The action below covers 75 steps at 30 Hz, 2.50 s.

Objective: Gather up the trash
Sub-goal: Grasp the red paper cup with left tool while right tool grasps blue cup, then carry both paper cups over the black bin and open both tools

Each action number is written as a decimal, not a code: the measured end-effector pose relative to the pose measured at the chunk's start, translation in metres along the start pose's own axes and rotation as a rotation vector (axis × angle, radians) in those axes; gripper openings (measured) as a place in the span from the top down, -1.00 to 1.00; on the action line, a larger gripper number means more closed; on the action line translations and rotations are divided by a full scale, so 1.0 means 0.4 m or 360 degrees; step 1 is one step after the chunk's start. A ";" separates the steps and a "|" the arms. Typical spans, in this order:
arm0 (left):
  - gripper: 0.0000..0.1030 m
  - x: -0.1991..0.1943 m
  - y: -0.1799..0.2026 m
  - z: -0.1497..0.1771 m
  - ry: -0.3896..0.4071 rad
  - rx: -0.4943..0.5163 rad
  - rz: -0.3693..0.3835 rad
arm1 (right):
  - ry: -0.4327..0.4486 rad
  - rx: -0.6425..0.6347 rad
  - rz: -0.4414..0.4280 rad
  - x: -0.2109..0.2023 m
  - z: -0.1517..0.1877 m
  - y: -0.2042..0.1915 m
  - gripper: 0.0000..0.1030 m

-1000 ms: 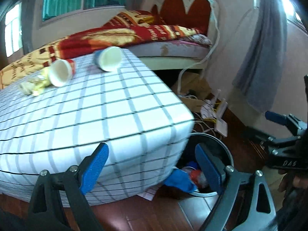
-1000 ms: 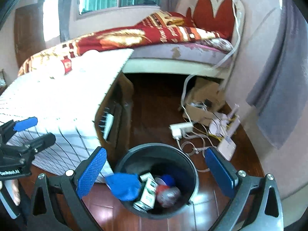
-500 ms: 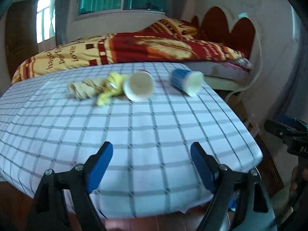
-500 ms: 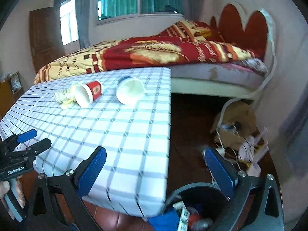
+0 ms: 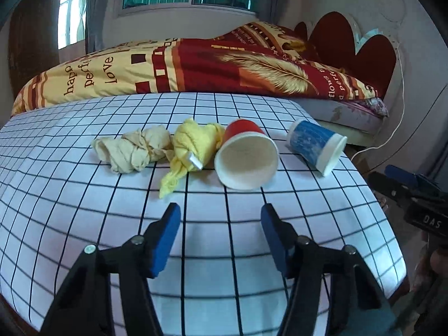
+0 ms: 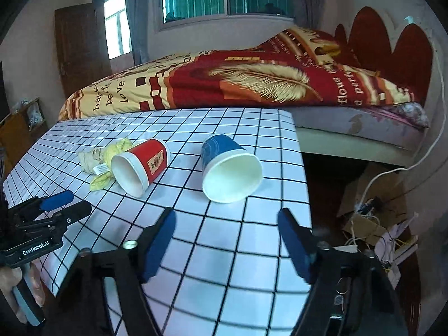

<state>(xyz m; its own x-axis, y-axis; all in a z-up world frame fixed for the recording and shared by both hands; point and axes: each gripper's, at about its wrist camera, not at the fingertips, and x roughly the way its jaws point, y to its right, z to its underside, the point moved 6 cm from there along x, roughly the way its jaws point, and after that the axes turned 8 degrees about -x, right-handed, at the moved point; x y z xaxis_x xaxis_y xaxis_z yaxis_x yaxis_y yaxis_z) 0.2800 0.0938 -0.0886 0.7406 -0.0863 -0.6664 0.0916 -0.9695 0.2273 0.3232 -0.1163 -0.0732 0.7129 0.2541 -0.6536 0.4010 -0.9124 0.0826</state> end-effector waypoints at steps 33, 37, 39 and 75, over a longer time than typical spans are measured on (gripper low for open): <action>0.87 0.179 0.064 -0.074 -0.0163 -0.0037 0.0170 | -0.0038 0.0040 -0.0169 0.192 -0.071 -0.003 0.80; 0.91 0.156 0.076 -0.065 -0.0141 -0.0018 0.0204 | -0.0028 0.0022 -0.0157 0.172 -0.053 0.002 0.90; 0.92 0.146 0.079 -0.059 -0.0136 -0.0024 0.0217 | -0.0028 0.0027 -0.0153 0.165 -0.043 0.007 0.93; 0.94 -0.222 0.388 0.226 -0.0150 0.0213 0.0594 | 0.0122 0.0048 0.0232 -0.466 0.306 0.180 0.94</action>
<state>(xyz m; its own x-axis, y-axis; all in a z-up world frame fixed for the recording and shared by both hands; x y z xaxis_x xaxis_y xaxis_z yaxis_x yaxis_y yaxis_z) 0.1683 -0.0698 -0.0582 0.6417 -0.4525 -0.6192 -0.2638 -0.8884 0.3758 0.1488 -0.2688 -0.0376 0.8046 0.1408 -0.5768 0.2734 -0.9502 0.1494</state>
